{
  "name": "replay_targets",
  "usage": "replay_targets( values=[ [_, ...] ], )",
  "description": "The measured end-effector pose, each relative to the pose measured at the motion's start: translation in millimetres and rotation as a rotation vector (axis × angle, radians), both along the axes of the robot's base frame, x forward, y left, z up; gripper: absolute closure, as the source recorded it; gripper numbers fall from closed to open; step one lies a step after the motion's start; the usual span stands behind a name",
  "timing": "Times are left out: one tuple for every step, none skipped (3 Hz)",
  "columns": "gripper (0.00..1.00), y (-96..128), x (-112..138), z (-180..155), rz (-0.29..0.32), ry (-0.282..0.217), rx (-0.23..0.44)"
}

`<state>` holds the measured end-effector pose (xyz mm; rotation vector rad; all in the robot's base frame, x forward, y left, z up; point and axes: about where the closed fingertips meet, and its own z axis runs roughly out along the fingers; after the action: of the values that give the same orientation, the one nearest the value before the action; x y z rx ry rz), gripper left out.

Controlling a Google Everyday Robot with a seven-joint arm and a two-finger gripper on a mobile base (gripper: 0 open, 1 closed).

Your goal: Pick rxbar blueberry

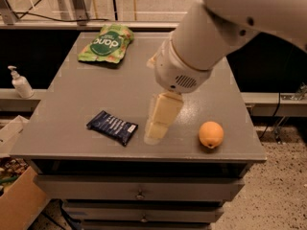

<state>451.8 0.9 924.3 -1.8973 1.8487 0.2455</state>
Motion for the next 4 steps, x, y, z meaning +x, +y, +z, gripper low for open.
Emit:
replay_targets(
  values=[
    [0.0,21,20,-21,0.028,-0.007,-0.026],
    [0.0,40,29,-38,0.031,0.007,-0.037],
    [0.0,56,34,-56,0.018,0.031,-0.052],
    [0.0,68,41,-72,-0.004,0.051,-0.07]
  ],
)
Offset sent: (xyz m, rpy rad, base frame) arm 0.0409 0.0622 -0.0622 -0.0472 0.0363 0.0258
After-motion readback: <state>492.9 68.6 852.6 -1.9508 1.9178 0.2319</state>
